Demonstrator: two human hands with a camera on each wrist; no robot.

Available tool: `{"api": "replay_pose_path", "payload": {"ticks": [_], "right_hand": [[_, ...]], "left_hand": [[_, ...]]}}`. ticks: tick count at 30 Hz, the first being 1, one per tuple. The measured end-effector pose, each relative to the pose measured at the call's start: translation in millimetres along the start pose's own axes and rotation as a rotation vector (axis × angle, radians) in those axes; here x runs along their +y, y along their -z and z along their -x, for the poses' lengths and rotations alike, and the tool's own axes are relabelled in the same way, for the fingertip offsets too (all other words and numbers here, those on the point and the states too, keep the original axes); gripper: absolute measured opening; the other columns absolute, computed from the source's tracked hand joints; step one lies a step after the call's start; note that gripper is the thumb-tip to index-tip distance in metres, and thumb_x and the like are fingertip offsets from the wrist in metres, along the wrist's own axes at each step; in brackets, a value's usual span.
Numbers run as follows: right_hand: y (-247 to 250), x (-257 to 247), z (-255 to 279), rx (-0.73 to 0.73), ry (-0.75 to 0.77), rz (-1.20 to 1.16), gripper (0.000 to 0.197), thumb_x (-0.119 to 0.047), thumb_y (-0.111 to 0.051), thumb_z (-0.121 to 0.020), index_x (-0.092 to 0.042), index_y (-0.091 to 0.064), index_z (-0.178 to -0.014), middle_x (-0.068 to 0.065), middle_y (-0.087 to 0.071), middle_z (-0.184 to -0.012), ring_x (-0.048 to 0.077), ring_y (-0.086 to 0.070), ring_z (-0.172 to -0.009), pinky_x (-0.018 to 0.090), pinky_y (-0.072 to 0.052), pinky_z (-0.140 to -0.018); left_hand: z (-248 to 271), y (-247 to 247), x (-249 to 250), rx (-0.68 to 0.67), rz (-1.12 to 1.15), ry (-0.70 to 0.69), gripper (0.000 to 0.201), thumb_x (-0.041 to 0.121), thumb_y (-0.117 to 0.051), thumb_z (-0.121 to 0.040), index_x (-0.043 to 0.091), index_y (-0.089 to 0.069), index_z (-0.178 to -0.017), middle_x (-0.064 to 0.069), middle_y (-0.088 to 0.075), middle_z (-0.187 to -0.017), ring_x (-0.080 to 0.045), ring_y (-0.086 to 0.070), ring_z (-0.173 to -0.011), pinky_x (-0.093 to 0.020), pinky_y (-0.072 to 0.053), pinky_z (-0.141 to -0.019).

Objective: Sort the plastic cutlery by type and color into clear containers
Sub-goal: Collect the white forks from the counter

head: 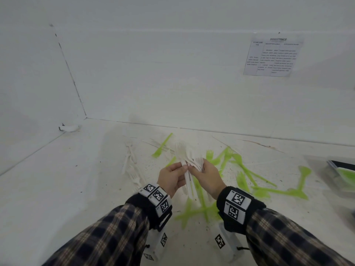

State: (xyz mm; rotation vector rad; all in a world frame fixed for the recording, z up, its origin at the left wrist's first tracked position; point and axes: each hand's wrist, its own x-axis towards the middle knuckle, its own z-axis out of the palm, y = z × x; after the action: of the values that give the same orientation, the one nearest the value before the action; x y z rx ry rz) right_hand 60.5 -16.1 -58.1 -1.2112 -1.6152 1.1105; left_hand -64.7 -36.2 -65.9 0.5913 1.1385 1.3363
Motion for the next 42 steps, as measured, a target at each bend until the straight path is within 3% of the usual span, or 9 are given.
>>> {"api": "replay_pose_path", "payload": {"ticks": [5, 10, 14, 19, 23, 26, 30, 37, 42], "right_hand": [[-3, -3, 0, 0.028, 0.037, 0.095, 0.017, -0.020, -0.056, -0.091, -0.010, -0.063, -0.103, -0.001, -0.068, -0.091, 0.012, -0.061, -0.081, 0.011, -0.044, -0.063], [-3, -8, 1, -0.076, -0.081, -0.148, 0.006, -0.015, -0.055, -0.093, -0.015, -0.057, -0.088, -0.018, -0.048, -0.043, -0.002, -0.043, -0.039, 0.010, -0.031, -0.041], [2, -6, 2, -0.149, -0.104, -0.213, 0.004, -0.015, -0.054, -0.094, -0.018, -0.055, -0.097, -0.015, -0.041, -0.047, 0.003, -0.031, -0.038, 0.019, -0.025, -0.040], [-2, -5, 4, -0.036, -0.034, -0.118, 0.018, -0.016, -0.060, -0.090, -0.013, -0.055, -0.107, -0.014, -0.057, -0.070, -0.007, -0.052, -0.048, 0.008, -0.037, -0.046], [-7, -3, 2, 0.074, 0.067, 0.112, 0.020, -0.021, -0.061, -0.090, -0.006, -0.062, -0.103, 0.005, -0.068, -0.092, 0.018, -0.062, -0.081, 0.023, -0.048, -0.066], [-13, -5, -2, 0.116, 0.101, 0.209, 0.024, -0.024, -0.063, -0.088, -0.001, -0.062, -0.093, 0.013, -0.067, -0.085, 0.026, -0.061, -0.078, 0.031, -0.048, -0.069], [-13, -9, -9, 0.125, 0.061, 0.263, 0.023, -0.024, -0.065, -0.085, -0.002, -0.062, -0.087, 0.008, -0.064, -0.080, 0.018, -0.057, -0.074, 0.021, -0.041, -0.062], [-12, -8, -18, 0.187, 0.005, 0.205, 0.017, -0.018, -0.058, -0.086, -0.001, -0.061, -0.088, 0.008, -0.064, -0.079, 0.015, -0.053, -0.066, 0.011, -0.038, -0.052], [-11, -8, -18, 0.212, 0.063, 0.173, 0.013, -0.019, -0.059, -0.087, -0.007, -0.063, -0.088, -0.003, -0.061, -0.073, 0.001, -0.051, -0.060, 0.007, -0.039, -0.052]], "left_hand": [[-2, 1, 0, 0.016, 0.023, -0.016, 0.027, 0.002, -0.060, -0.089, -0.007, -0.059, -0.114, -0.011, -0.070, -0.086, -0.014, -0.068, -0.064, -0.025, -0.057, -0.060], [-1, 1, 2, 0.020, 0.036, 0.000, 0.027, 0.004, -0.062, -0.088, -0.001, -0.060, -0.115, -0.008, -0.070, -0.088, -0.015, -0.067, -0.070, -0.027, -0.059, -0.064], [-1, 4, 1, 0.001, 0.033, 0.024, 0.033, 0.004, -0.062, -0.088, -0.005, -0.058, -0.120, -0.015, -0.068, -0.098, -0.020, -0.067, -0.079, -0.031, -0.059, -0.072], [-4, 4, 2, -0.007, -0.009, 0.027, 0.032, 0.005, -0.064, -0.087, -0.002, -0.059, -0.118, -0.017, -0.068, -0.107, -0.022, -0.067, -0.084, -0.032, -0.059, -0.071], [-7, 3, 4, 0.006, -0.033, -0.006, 0.020, 0.004, -0.063, -0.088, 0.000, -0.064, -0.107, -0.013, -0.067, -0.097, -0.020, -0.065, -0.080, -0.031, -0.057, -0.070], [-8, 2, 7, 0.032, -0.025, -0.025, 0.009, 0.002, -0.060, -0.089, 0.003, -0.065, -0.097, -0.011, -0.067, -0.089, -0.017, -0.065, -0.075, -0.025, -0.058, -0.060], [-12, 1, 8, 0.069, -0.003, -0.040, 0.024, 0.003, -0.063, -0.088, -0.001, -0.059, -0.112, -0.012, -0.070, -0.087, -0.011, -0.069, -0.063, -0.022, -0.053, -0.050], [-19, -5, 13, 0.020, -0.014, -0.047, 0.005, 0.002, -0.061, -0.088, 0.004, -0.066, -0.089, -0.009, -0.068, -0.085, -0.014, -0.066, -0.069, -0.023, -0.055, -0.053], [-26, -7, 16, -0.036, -0.083, -0.095, 0.018, 0.005, -0.058, -0.091, 0.003, -0.066, -0.107, -0.007, -0.069, -0.089, -0.015, -0.066, -0.075, -0.022, -0.053, -0.054]]}}
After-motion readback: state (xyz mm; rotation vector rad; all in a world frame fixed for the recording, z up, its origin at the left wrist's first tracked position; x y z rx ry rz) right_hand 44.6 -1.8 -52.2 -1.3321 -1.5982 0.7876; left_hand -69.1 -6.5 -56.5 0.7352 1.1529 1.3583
